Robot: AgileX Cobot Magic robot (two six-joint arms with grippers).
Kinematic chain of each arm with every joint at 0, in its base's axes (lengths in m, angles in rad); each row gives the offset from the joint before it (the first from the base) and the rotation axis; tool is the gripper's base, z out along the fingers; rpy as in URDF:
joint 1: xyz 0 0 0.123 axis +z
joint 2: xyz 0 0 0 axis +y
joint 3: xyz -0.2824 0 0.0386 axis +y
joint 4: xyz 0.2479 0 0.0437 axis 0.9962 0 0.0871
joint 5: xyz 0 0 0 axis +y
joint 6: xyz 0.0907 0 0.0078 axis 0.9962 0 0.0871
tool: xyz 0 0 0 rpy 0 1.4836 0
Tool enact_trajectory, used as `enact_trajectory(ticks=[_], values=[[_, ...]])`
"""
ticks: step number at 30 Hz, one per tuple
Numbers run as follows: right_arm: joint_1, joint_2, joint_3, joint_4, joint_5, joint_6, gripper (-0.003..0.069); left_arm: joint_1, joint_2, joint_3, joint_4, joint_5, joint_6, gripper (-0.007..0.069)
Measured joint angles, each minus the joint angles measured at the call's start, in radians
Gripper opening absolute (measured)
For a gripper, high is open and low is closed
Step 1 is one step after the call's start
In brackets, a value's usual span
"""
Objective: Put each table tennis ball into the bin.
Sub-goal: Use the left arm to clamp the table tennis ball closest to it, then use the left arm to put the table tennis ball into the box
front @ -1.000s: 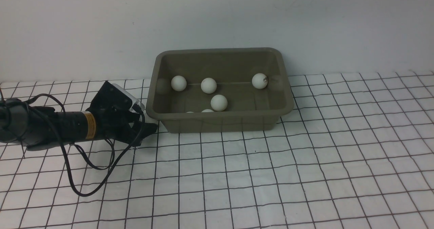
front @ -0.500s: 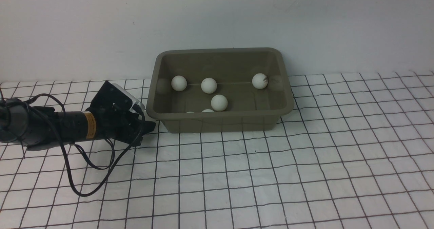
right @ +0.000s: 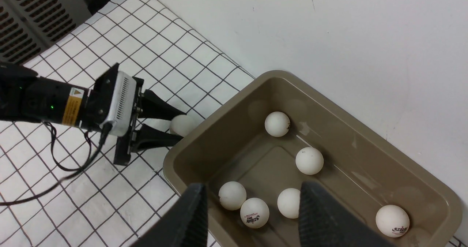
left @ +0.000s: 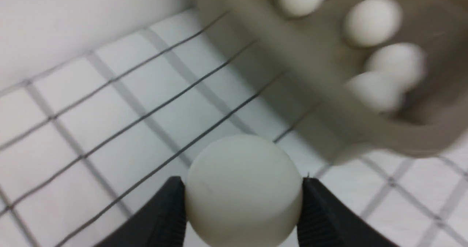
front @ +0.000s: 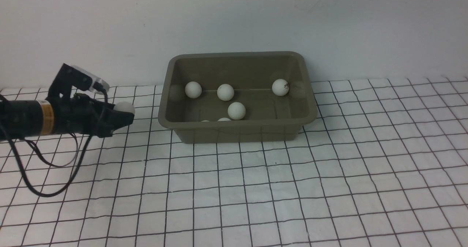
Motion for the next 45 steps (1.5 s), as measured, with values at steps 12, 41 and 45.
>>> enact_trajectory(ticks=[12,41,45], values=[[0.0,-0.155,0.0,-0.104,0.003,-0.008,0.0134,-0.354,-0.232,0.002,0.107,0.271,-0.157,0.0349],[0.0,-1.595,0.966,-0.644,0.023,0.528,-0.0016,-0.467,-0.039,-0.12,-0.02,0.43,-0.278,0.0437],[0.0,-1.604,1.049,-0.692,0.023,0.546,-0.0016,-0.467,-0.048,-0.12,0.029,0.418,-0.36,0.0426]])
